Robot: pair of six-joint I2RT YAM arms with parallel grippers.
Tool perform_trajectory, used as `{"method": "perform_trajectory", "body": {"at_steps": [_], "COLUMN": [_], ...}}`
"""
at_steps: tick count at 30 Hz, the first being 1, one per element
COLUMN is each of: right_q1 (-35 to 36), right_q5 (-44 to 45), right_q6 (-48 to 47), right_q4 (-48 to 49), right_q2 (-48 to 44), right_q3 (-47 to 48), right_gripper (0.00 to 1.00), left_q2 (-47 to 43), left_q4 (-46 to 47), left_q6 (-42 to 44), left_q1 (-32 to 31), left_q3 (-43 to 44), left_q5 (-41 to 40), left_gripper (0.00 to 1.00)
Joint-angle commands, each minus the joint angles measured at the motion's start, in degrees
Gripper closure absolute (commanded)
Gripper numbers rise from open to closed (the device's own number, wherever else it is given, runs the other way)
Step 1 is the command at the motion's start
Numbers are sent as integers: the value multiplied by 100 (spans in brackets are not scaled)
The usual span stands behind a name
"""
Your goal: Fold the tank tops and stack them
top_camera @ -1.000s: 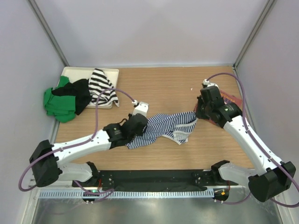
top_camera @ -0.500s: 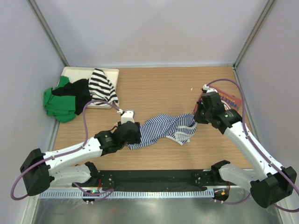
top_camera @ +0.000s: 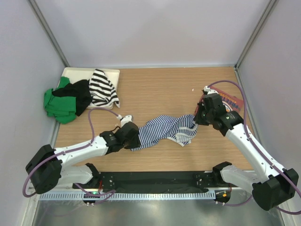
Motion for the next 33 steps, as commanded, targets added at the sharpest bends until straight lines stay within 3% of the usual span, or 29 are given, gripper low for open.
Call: {"method": "perform_trajectory", "body": {"at_steps": [1, 13, 16, 19, 24, 29, 33], "right_q1": [-18, -36, -36, -36, -44, -36, -141], "right_q5": [-60, -139, -113, -95, -60, 2, 125], "right_q6": [9, 27, 18, 18, 62, 220, 308], "right_q4": [192, 219, 227, 236, 341, 832, 1176], "right_q2": [-174, -174, -174, -156, -104, 142, 590], "right_q3": [-12, -38, -47, -38, -30, -144, 163], "right_gripper": [99, 99, 99, 99, 99, 99, 99], "left_q2": [153, 997, 1111, 1068, 603, -100, -128], "left_q4": [383, 1068, 1139, 1051, 419, 111, -240], "left_q6": [-109, -188, -180, -110, 75, 443, 752], "left_q1": [206, 479, 479, 479, 584, 1629, 2561], "left_q3": [-55, 6, 68, 120, 375, 647, 1332], "left_q5": [251, 646, 725, 813, 663, 1331, 1876], "left_gripper": [61, 66, 78, 97, 100, 100, 100]}}
